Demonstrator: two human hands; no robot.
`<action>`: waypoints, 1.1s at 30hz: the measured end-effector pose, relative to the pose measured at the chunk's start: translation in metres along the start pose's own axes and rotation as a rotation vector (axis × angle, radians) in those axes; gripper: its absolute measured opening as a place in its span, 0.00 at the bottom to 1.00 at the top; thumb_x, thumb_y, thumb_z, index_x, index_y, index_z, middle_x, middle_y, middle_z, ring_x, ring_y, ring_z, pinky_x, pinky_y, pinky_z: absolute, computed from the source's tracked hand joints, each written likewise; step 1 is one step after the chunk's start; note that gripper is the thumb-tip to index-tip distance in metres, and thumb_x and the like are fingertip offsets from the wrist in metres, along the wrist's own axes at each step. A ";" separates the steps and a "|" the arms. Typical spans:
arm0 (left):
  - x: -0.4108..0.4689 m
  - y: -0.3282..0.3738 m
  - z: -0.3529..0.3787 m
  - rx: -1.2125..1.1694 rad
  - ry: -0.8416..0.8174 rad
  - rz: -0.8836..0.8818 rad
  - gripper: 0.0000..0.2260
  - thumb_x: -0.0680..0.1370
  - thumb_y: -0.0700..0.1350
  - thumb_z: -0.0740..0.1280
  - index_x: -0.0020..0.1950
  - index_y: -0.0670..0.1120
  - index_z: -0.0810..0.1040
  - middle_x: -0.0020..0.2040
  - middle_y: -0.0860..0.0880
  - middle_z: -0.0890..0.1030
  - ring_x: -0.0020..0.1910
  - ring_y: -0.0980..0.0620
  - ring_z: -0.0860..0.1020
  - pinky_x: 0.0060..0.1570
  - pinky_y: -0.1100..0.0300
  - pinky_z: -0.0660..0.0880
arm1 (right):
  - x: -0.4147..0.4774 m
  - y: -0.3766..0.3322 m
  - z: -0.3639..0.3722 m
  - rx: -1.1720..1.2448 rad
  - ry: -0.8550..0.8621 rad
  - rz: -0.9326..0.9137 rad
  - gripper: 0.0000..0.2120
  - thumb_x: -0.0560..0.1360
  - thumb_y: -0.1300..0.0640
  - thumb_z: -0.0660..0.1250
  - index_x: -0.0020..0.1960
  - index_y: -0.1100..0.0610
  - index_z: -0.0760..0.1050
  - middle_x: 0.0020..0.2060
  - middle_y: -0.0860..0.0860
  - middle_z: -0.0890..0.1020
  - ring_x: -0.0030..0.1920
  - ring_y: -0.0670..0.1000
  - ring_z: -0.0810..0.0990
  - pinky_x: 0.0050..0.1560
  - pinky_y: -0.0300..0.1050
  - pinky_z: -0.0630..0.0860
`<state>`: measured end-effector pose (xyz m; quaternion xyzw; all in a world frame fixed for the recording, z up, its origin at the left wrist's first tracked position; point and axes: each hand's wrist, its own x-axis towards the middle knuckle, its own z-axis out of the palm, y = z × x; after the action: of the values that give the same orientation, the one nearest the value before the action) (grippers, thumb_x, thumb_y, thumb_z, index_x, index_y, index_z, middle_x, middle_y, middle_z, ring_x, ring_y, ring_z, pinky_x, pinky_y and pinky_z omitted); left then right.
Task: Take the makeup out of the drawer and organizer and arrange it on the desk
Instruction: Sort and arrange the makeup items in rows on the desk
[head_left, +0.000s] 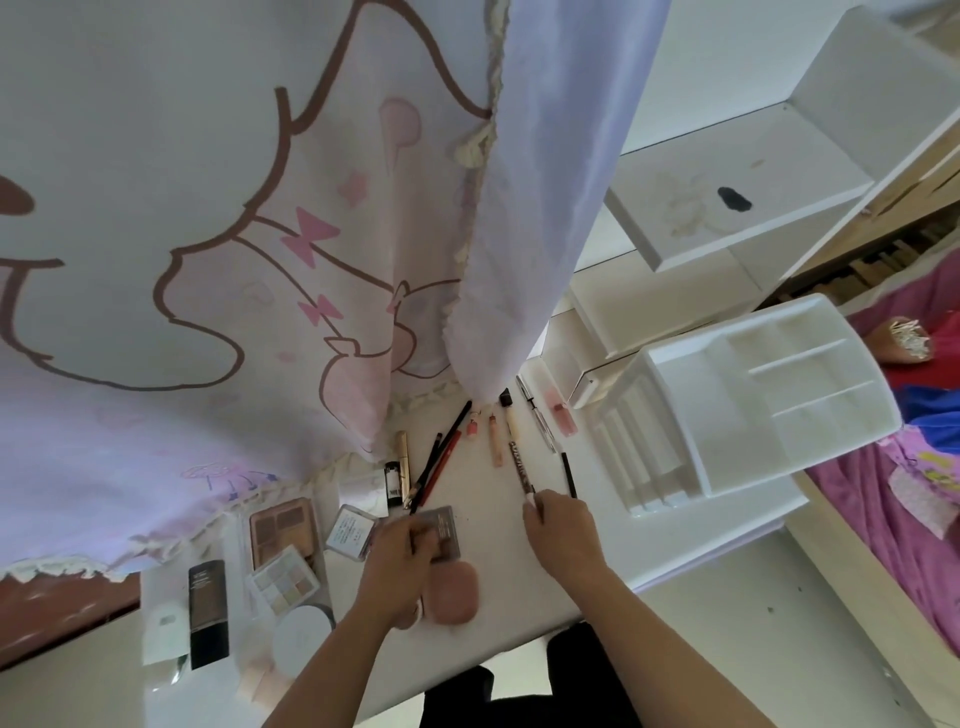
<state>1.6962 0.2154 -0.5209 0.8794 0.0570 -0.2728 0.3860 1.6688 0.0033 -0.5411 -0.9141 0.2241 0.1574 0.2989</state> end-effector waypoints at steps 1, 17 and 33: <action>-0.003 0.012 -0.003 -0.122 0.034 -0.041 0.11 0.82 0.45 0.62 0.63 0.46 0.76 0.53 0.49 0.78 0.50 0.53 0.74 0.44 0.66 0.70 | -0.006 -0.003 -0.003 0.146 -0.009 -0.017 0.15 0.82 0.50 0.60 0.39 0.54 0.73 0.32 0.49 0.79 0.36 0.50 0.80 0.37 0.43 0.72; -0.046 0.087 -0.035 -1.199 0.096 -0.005 0.16 0.72 0.43 0.69 0.56 0.37 0.81 0.49 0.40 0.85 0.37 0.53 0.75 0.48 0.56 0.73 | -0.075 -0.060 -0.090 0.780 -0.387 -0.062 0.27 0.81 0.40 0.58 0.43 0.61 0.83 0.26 0.50 0.76 0.24 0.47 0.73 0.28 0.34 0.69; -0.058 0.108 -0.050 -1.339 0.161 -0.029 0.06 0.78 0.41 0.67 0.50 0.39 0.81 0.47 0.40 0.83 0.36 0.56 0.81 0.36 0.66 0.79 | -0.096 -0.074 -0.097 0.857 -0.204 -0.143 0.17 0.81 0.45 0.61 0.49 0.58 0.79 0.37 0.58 0.85 0.35 0.50 0.82 0.36 0.38 0.72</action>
<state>1.7029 0.1826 -0.3930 0.4671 0.2542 -0.1173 0.8387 1.6388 0.0269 -0.3906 -0.7008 0.1746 0.1184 0.6815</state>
